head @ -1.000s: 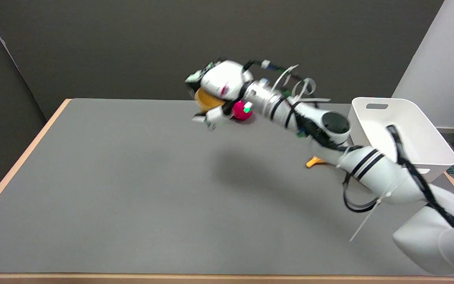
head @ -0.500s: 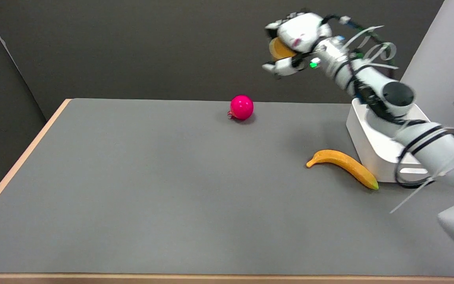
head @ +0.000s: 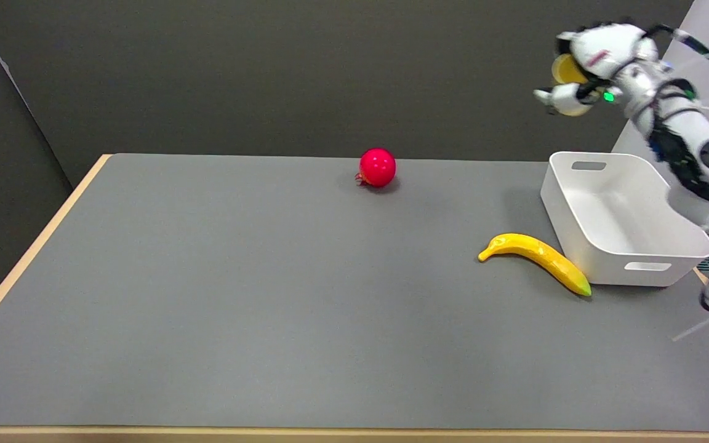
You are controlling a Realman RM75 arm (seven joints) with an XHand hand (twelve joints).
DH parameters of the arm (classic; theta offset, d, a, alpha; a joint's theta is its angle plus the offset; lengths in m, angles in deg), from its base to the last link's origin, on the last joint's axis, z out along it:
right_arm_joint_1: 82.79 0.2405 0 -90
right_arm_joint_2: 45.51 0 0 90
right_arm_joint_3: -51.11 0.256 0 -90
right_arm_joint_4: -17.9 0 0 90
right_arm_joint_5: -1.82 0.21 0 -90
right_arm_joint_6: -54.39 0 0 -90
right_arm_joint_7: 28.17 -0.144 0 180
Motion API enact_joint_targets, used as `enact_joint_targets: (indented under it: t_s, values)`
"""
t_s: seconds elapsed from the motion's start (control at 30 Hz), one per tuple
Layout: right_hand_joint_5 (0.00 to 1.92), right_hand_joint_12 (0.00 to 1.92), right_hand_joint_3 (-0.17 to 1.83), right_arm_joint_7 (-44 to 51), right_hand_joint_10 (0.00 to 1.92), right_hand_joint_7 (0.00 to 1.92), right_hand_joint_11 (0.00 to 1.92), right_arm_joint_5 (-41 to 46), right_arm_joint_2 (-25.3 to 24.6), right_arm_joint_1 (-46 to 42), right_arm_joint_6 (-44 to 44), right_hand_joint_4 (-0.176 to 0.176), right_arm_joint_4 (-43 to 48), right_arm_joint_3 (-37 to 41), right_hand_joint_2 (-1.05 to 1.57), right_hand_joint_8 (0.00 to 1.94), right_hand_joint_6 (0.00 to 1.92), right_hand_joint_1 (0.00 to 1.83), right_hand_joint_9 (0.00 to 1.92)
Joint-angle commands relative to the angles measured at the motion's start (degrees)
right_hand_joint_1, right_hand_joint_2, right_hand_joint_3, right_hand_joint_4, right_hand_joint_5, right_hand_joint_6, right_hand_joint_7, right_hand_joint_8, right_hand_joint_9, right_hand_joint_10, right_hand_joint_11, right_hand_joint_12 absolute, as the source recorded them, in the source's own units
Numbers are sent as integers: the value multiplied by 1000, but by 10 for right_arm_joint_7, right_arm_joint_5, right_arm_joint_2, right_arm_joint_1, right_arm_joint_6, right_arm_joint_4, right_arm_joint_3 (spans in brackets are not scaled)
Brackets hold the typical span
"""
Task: Place the yellow cup in the white box.
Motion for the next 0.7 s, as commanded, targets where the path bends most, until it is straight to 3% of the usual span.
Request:
enact_joint_targets:
  t_s: [0.03, 0.6, 0.7]
  values:
    - [524, 1921, 741, -62, 1921, 686, 436, -6, 26, -214, -26, -27, -69, 229, 1088, 1941, 1921, 816, 1071]
    - [533, 1921, 763, -98, 1921, 694, 477, -21, 8, -209, -57, -30, -97, 125, 1074, 1941, 1921, 822, 1081]
    - [512, 1921, 708, -98, 1921, 627, 366, -19, 7, -210, -58, -32, -95, 120, 1108, 1941, 1921, 812, 969]
